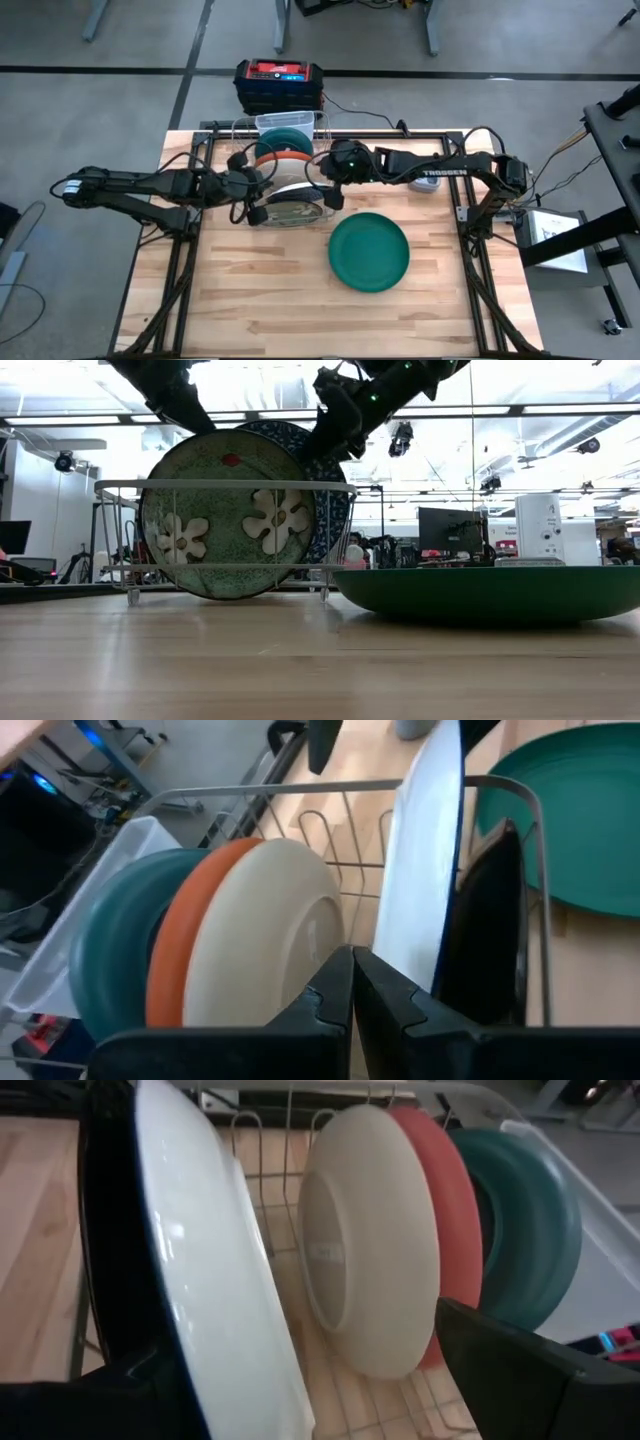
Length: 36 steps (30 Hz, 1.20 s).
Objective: Sort dishes
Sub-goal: Put the blue ceramic plate into the dish rack
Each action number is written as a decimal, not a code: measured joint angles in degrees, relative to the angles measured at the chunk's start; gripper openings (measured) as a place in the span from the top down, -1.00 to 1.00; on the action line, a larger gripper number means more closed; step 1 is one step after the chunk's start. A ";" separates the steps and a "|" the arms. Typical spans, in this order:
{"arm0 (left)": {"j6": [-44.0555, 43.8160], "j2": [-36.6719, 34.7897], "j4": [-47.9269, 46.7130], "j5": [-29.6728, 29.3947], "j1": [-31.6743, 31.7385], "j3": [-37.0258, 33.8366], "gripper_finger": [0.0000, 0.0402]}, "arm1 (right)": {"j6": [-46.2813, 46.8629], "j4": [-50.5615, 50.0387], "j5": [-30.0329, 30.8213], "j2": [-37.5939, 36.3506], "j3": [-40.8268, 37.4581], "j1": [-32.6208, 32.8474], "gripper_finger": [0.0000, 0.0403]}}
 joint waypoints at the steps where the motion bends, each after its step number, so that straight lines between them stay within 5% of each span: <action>1: 0.08 -0.18 0.01 -0.80 0.00 0.00 1.00 | 0.00 0.12 -0.26 0.00 0.19 0.00 -0.60; 8: 0.63 -1.94 0.12 -9.05 0.02 0.00 1.00 | 1.48 5.16 -4.94 1.18 0.24 0.04 -0.60; 36: 1.64 -2.51 2.21 -9.19 0.01 0.00 1.00 | -1.68 2.66 -5.47 3.36 7.98 0.02 -0.60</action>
